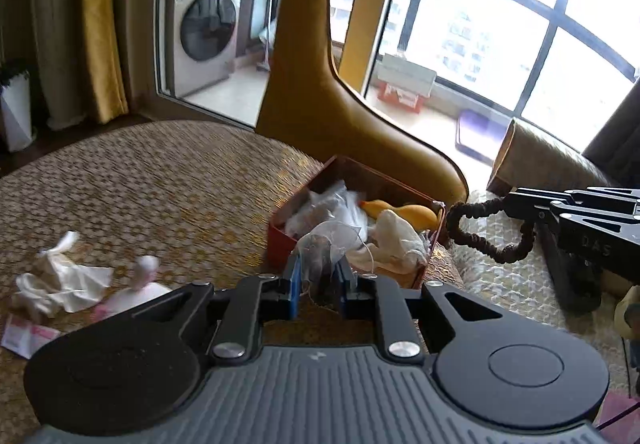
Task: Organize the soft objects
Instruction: 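Carry the brown beaded bracelet with the right tool over the red box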
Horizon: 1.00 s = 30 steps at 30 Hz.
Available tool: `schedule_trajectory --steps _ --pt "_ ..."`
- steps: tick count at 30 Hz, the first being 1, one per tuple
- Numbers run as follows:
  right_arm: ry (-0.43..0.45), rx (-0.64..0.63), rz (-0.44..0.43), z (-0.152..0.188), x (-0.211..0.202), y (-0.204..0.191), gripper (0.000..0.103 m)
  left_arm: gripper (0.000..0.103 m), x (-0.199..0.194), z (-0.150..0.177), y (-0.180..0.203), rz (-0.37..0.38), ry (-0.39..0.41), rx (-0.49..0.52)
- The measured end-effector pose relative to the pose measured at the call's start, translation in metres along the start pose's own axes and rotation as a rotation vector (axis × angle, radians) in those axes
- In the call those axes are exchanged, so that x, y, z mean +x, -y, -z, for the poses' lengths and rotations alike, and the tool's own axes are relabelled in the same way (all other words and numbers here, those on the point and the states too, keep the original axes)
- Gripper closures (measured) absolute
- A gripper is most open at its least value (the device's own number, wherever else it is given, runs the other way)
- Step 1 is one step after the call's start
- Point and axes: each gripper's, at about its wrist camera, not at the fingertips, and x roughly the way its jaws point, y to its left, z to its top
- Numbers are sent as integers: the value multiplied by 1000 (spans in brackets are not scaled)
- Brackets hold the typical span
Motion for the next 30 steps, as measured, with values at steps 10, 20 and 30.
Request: schedule_trajectory --steps 10,20,30 --pt "-31 112 12 -5 49 33 96 86 70 -20 24 21 -92 17" --pt "-81 184 -13 -12 110 51 96 86 132 -24 47 37 -171 54" --pt "-152 246 -69 -6 159 58 96 86 178 -20 53 22 -248 63"
